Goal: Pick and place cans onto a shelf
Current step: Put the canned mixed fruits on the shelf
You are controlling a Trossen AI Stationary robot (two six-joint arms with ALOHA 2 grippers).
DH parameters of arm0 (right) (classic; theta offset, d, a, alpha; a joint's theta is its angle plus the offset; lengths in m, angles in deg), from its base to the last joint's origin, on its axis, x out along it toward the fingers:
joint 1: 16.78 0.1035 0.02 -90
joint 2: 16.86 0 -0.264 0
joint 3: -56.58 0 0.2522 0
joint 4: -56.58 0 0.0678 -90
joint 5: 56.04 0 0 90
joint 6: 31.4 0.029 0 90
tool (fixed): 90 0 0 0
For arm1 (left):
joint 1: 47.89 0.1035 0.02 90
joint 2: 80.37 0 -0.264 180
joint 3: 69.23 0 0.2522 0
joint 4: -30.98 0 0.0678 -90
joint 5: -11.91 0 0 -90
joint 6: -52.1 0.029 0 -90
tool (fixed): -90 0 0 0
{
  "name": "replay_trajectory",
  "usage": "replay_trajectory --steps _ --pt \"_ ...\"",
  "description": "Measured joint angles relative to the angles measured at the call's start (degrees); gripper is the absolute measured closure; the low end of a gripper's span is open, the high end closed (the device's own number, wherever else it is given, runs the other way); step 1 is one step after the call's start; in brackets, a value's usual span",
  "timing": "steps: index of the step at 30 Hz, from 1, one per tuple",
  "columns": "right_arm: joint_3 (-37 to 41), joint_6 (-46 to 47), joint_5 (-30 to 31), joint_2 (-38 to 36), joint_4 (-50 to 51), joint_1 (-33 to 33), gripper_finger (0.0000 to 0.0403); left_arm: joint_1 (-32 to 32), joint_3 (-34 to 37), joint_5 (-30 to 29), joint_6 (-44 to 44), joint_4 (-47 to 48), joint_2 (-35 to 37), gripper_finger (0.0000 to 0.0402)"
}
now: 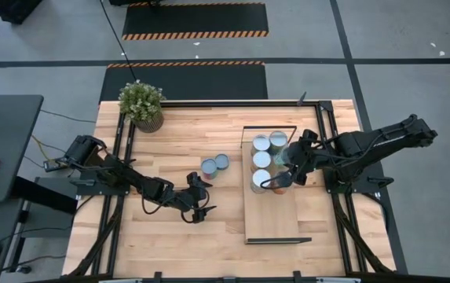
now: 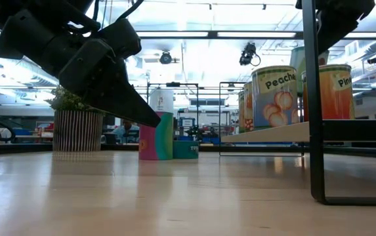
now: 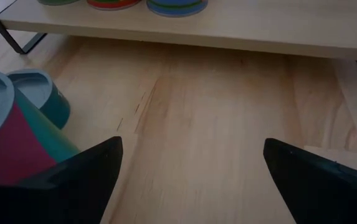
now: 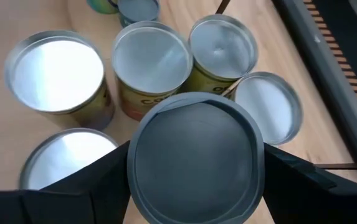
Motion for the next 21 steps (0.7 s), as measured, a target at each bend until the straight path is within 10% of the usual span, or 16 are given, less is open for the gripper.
replay_trajectory --steps 21 --pt "5.5 0.3 -8.8 1.0 -8.8 -5.5 0.0071 0.0 0.0 0.0 0.0 -0.1 0.0 0.0006"
